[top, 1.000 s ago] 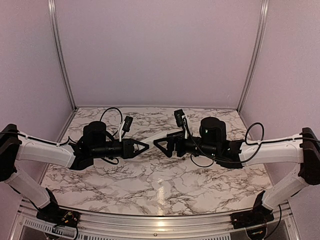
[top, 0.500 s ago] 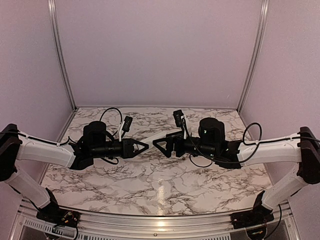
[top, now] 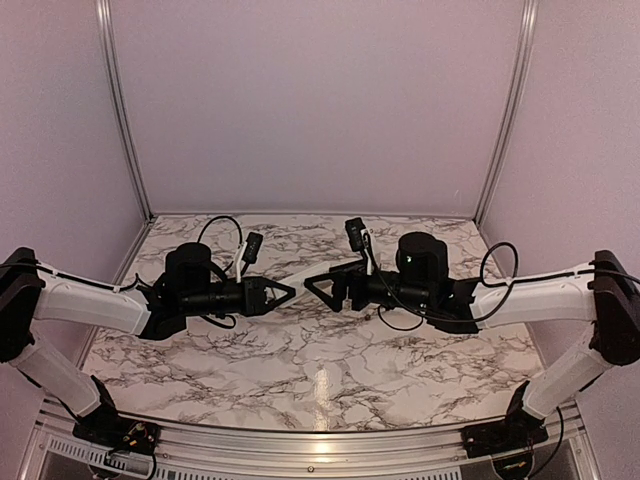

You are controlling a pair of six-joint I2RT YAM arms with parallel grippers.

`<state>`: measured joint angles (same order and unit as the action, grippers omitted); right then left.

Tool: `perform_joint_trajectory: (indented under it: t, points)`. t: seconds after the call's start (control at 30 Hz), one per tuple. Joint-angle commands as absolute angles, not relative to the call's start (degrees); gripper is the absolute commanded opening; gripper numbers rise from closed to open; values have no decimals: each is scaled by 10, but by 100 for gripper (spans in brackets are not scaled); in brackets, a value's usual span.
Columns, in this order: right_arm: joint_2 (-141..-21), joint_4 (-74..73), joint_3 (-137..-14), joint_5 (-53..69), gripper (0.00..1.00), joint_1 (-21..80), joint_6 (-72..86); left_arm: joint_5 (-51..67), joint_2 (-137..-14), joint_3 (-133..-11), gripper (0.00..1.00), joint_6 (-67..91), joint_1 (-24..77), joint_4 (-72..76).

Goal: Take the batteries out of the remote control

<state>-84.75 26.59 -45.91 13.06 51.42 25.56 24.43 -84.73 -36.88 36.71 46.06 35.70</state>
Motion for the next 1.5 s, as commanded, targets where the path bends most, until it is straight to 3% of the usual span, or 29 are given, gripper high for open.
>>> perform_joint_trajectory:
  t: [0.0,0.9,1.47]
  points:
    - [-855,285,-459,180,99,508,268,301,-838,-368,0,358,470,423]
    - [-846,295,-460,244,98,504,265,299,-817,-354,0,355,470,435]
    - [-817,216,-472,101,99,536,229,233,-806,-340,0,412,470,432]
